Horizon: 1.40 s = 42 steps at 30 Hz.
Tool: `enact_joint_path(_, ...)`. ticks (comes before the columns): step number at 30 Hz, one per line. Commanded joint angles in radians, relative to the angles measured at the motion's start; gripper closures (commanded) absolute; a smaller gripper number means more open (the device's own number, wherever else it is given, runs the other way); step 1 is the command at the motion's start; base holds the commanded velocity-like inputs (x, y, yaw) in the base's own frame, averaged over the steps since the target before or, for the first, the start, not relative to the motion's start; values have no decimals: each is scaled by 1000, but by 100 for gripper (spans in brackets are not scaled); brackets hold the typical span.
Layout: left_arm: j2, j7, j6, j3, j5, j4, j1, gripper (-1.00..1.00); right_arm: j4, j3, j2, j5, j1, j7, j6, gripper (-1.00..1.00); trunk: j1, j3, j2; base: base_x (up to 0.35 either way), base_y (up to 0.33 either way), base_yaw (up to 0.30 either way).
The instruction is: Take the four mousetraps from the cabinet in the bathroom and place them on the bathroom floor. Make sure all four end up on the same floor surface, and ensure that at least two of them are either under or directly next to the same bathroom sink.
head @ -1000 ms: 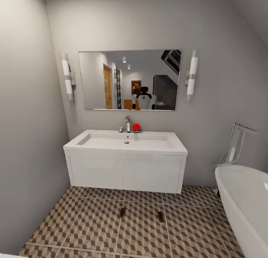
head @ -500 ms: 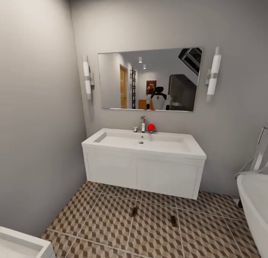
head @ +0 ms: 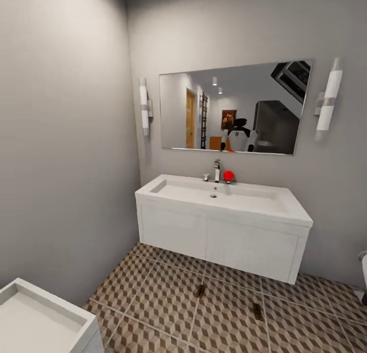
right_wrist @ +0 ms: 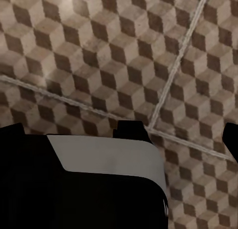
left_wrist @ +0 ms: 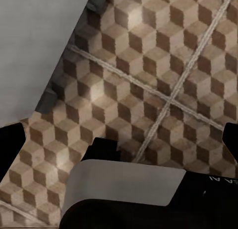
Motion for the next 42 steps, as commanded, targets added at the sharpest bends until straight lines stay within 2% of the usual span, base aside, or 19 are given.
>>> enact_joint_path(1, 0, 3, -3, -8, 10, 1, -1, -100, 2, -8, 0, 11, -1, -4, 0, -100, 0, -1, -1, 0, 0, 273)
enact_joint_path(42, -8, 3, -5, -9, 13, 1, 2, -100, 2, -8, 0, 11, -1, -4, 0, -100, 0, -1, -1, 0, 0, 273)
